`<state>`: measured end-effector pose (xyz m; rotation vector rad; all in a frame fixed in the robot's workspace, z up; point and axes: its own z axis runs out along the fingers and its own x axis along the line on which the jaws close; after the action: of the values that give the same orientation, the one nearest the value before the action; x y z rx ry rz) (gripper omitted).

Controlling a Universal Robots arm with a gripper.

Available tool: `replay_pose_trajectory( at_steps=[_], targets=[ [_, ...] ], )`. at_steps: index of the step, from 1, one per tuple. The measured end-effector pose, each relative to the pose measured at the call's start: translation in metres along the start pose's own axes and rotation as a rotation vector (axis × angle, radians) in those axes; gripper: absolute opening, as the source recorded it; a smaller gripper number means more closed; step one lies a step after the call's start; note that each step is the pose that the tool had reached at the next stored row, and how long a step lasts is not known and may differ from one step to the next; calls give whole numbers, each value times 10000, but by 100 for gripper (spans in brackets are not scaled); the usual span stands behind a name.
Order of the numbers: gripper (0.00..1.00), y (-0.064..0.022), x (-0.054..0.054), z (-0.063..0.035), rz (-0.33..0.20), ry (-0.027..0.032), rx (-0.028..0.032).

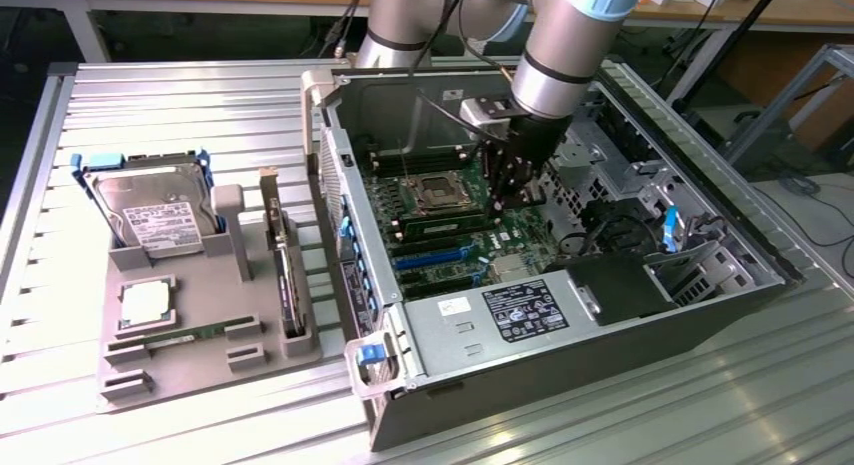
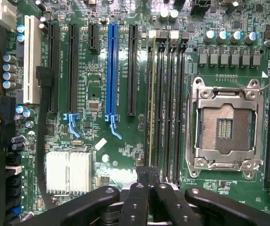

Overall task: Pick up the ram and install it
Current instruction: 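Press down the ram until it locks into place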

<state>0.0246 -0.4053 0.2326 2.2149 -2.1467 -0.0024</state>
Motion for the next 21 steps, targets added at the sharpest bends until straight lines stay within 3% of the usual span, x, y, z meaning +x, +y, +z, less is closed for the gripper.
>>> replay_pose_trajectory(
  at_steps=[2, 4, 7, 10, 15, 18, 21],
  targets=[
    [10, 56, 5, -147, 2, 6, -1],
    [10, 152, 3, -184, 3, 10, 0],
    [10, 379, -3, -180, 4, 43, -2],
    [10, 747, -15, -163, 6, 104, -4],
    [10, 1032, -25, -148, 9, 171, -6],
    [10, 1062, -27, -127, 9, 182, -6],
    [10, 1059, -30, -44, 10, 188, -7]
  ],
)
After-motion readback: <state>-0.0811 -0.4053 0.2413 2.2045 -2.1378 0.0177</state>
